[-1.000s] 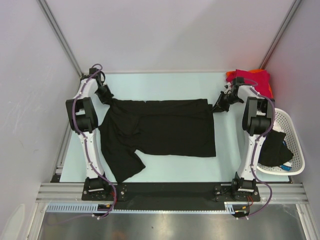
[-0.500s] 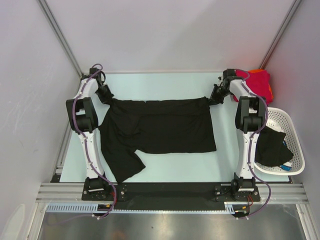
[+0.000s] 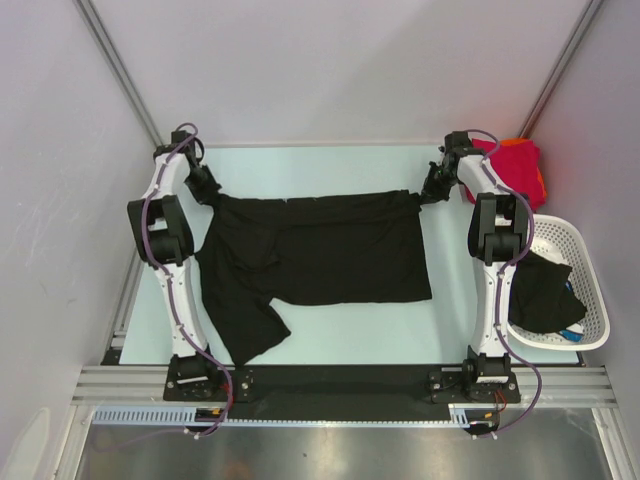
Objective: Fold and stack the t-shirts
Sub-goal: Fold the flattened tshirt in 1/3 of the way
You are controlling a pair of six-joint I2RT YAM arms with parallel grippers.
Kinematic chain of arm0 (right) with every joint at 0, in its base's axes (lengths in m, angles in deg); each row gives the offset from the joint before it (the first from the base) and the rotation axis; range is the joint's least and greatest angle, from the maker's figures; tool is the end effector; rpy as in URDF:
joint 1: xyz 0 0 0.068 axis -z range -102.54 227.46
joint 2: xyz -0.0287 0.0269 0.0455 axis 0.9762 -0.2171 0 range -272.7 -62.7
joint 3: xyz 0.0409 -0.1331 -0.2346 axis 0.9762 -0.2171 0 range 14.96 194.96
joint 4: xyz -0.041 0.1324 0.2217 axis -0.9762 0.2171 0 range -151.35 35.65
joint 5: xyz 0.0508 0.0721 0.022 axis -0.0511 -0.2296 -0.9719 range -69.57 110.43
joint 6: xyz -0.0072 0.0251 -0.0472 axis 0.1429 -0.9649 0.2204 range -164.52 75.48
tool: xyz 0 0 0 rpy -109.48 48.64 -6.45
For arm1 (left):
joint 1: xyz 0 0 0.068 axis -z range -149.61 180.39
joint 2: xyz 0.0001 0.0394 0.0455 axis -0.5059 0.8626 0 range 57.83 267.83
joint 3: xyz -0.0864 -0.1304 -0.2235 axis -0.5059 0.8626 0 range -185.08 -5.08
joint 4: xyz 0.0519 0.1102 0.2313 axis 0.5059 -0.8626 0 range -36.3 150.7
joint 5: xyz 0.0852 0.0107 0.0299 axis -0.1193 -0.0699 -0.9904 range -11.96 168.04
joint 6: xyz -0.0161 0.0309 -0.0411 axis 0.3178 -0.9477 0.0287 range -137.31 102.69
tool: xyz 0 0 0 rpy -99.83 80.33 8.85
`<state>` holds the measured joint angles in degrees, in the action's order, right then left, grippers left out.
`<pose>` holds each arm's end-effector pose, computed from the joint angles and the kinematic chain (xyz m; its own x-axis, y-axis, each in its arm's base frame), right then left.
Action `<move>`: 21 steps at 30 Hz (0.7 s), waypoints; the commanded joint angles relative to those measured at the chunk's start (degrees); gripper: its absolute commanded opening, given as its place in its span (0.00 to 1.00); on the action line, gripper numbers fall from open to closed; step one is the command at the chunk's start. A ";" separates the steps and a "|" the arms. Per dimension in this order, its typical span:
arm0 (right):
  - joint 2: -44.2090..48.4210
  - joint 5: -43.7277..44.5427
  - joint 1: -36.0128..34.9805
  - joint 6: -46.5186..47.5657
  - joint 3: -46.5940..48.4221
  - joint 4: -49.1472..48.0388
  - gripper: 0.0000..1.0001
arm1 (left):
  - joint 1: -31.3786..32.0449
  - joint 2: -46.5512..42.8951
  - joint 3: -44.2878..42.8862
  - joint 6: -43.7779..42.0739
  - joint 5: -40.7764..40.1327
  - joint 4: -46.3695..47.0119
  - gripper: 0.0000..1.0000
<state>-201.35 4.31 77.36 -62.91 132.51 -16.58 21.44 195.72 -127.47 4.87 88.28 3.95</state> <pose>0.5126 0.0107 0.1570 -0.9023 0.3015 -0.3081 0.1787 0.9120 0.3693 0.4961 0.0718 0.1791 -0.8336 -0.5073 -0.2184 -0.4473 0.8521 -0.2718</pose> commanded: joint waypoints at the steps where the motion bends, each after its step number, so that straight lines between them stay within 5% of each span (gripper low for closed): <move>1: -0.23 2.94 0.98 1.52 -1.62 -0.48 0.03 | -1.60 -1.30 -1.63 -0.11 0.04 0.06 0.20; 2: 0.57 3.37 0.98 1.26 -3.63 -0.39 0.08 | -1.60 -2.00 -0.41 -0.37 0.22 0.15 0.48; 3: 1.53 3.81 0.98 1.34 -4.78 -1.17 0.20 | -1.51 -2.44 0.21 -0.46 0.04 0.50 0.57; 7: 8.29 6.54 1.94 0.91 -8.30 -1.71 0.35 | -1.51 -5.95 2.15 -0.91 0.13 1.03 0.81; 13: 20.77 2.85 5.63 -0.24 -14.43 -0.74 0.38 | -1.60 -17.98 7.76 -0.99 1.62 2.08 0.85; 21: 34.93 -2.25 4.94 -1.82 -35.62 5.31 0.35 | 2.69 -39.25 38.77 -5.20 2.34 2.97 0.86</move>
<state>-170.93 4.70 84.49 -63.94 104.17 -17.25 20.46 164.86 -100.87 3.25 89.89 7.67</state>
